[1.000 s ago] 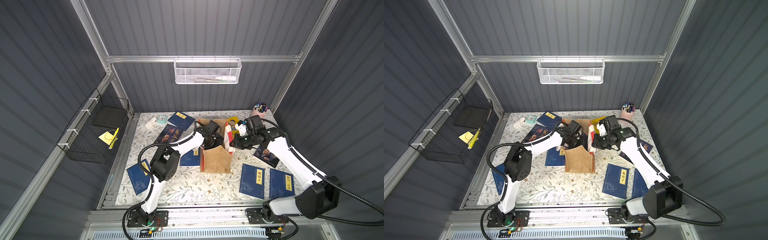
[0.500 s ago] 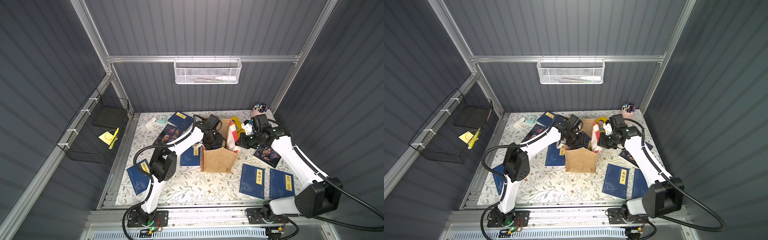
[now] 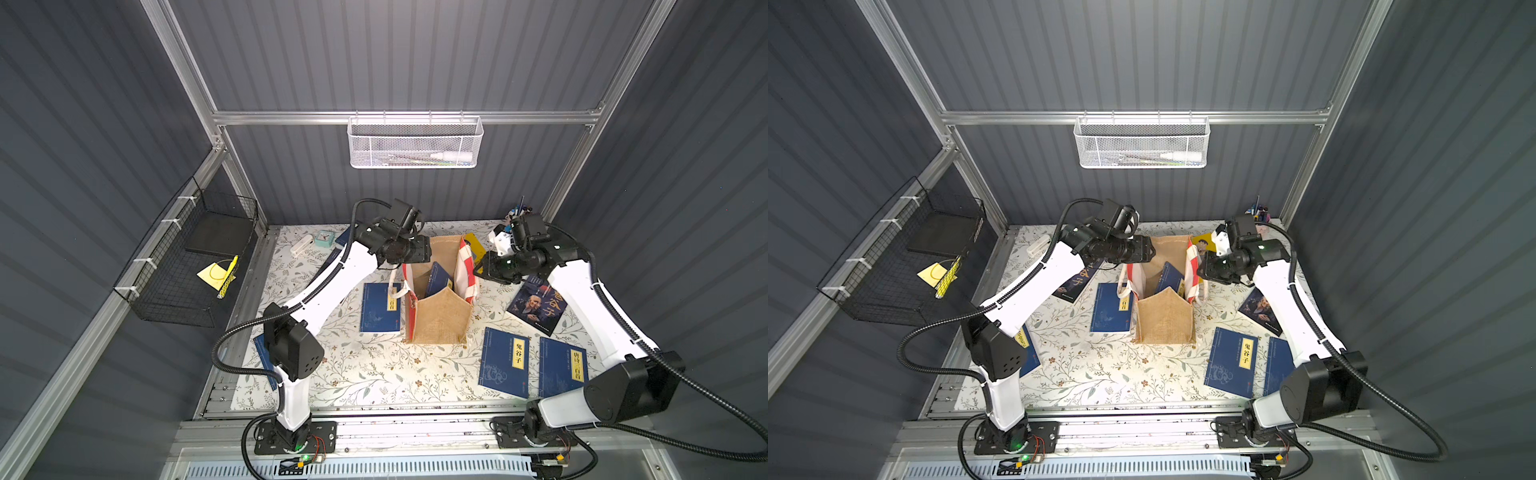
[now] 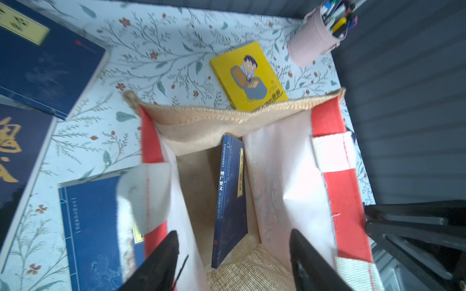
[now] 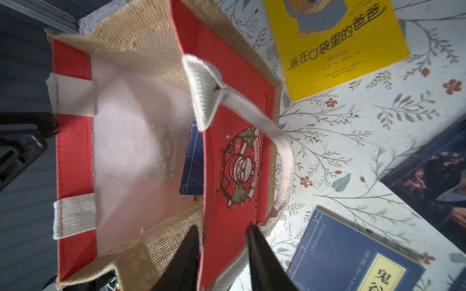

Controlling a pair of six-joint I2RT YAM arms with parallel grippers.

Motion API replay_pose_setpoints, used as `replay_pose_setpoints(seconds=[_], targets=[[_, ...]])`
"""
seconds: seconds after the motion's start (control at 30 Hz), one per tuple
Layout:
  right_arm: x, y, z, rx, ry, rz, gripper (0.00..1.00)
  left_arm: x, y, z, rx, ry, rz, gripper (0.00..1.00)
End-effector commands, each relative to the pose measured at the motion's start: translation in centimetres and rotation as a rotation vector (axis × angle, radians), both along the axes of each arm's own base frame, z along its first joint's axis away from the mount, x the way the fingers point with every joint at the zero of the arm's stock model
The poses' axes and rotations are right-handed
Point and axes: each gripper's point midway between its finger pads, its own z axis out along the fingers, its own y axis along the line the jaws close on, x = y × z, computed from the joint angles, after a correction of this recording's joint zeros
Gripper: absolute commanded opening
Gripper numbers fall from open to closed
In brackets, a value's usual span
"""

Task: Put the books into the canvas bag
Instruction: Place the book in the canvas bag, then pick up the book from the center of the board.

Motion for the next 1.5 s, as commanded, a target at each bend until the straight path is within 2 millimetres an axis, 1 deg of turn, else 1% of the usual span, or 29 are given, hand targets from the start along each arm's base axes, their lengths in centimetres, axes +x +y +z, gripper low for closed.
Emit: replay_pose_setpoints(seconds=[0.0,0.1,0.17,0.2,0.3,0.4,0.43,0.47,0.5,0.53,0.57,0.63,0.7,0.73,0.8,0.9,0.97,1.03,1.1,1.2,1.27,1.4,1.47], targets=[[-0.7,-1.1,2.3,-0.062,-0.051,-0.027,0.39,-0.1,1.8,0.7,0.052,-0.039,0.016,0.69],[-1.5,-0.6,4.1,-0.129,-0.106,-0.023,0.4,0.3,3.7,1.0,0.075,-0.048,0.055,0.69],[-2.2,0.6,5.0,-0.174,-0.141,0.003,0.4,0.5,5.3,0.9,0.081,-0.044,0.089,0.69],[-2.7,1.5,5.4,-0.193,-0.158,0.021,0.41,0.7,6.4,0.7,0.079,-0.039,0.114,0.69],[-4.0,5.2,6.0,-0.218,-0.19,0.089,0.41,1.0,9.8,0.1,0.06,-0.017,0.179,0.69],[-5.4,10.1,5.8,-0.227,-0.215,0.183,0.41,0.9,13.5,-0.6,0.03,0.0,0.251,0.71],[-5.9,11.8,5.4,-0.23,-0.218,0.216,0.41,0.7,14.8,-1.0,0.019,0.011,0.276,0.72],[-6.3,13.3,5.1,-0.228,-0.217,0.244,0.42,0.6,15.8,-1.4,0.006,0.02,0.29,0.72],[-6.9,15.2,4.6,-0.227,-0.208,0.282,0.42,0.3,16.9,-2.0,-0.011,0.035,0.302,0.73],[-7.5,17.1,3.9,-0.225,-0.198,0.32,0.43,0.0,18.0,-2.8,-0.026,0.06,0.318,0.74],[-8.0,18.6,3.5,-0.22,-0.193,0.35,0.44,-0.3,18.8,-3.6,-0.038,0.083,0.329,0.74],[-9.2,22.4,1.2,-0.218,-0.153,0.428,0.46,-1.3,20.6,-6.4,-0.056,0.153,0.349,0.74],[-10.0,25.1,-1.2,-0.215,-0.103,0.474,0.49,-2.0,21.8,-8.4,-0.083,0.203,0.368,0.74],[-10.2,26.0,-2.6,-0.223,-0.072,0.479,0.51,-2.4,22.3,-9.2,-0.107,0.227,0.371,0.75],[-10.2,27.2,-5.0,-0.23,-0.01,0.475,0.52,-3.2,22.8,-10.9,-0.16,0.276,0.361,0.76],[-9.5,28.3,-8.4,-0.247,0.045,0.471,0.54,-4.3,23.6,-13.2,-0.177,0.323,0.352,0.76],[-8.7,28.4,-10.4,-0.25,0.086,0.454,0.54,-4.8,23.6,-14.4,-0.172,0.344,0.33,0.76],[-7.6,28.1,-12.2,-0.252,0.125,0.429,0.56,-5.2,23.1,-15.6,-0.179,0.37,0.294,0.76],[-6.4,27.2,-13.5,-0.276,0.148,0.394,0.59,-5.3,22.8,-16.8,-0.189,0.394,0.278,0.75],[-4.9,25.4,-14.6,-0.323,0.155,0.341,0.65,-5.2,22.1,-18.1,-0.236,0.406,0.267,0.73],[-4.0,24.5,-15.6,-0.319,0.174,0.306,0.68,-5.0,21.8,-18.7,-0.254,0.422,0.271,0.73],[-2.8,22.7,-17.5,-0.316,0.205,0.261,0.69,-4.9,21.3,-19.8,-0.236,0.462,0.254,0.72],[-2.5,22.3,-18.2,-0.324,0.22,0.261,0.69,-4.8,21.0,-20.3,-0.231,0.467,0.248,0.72]])
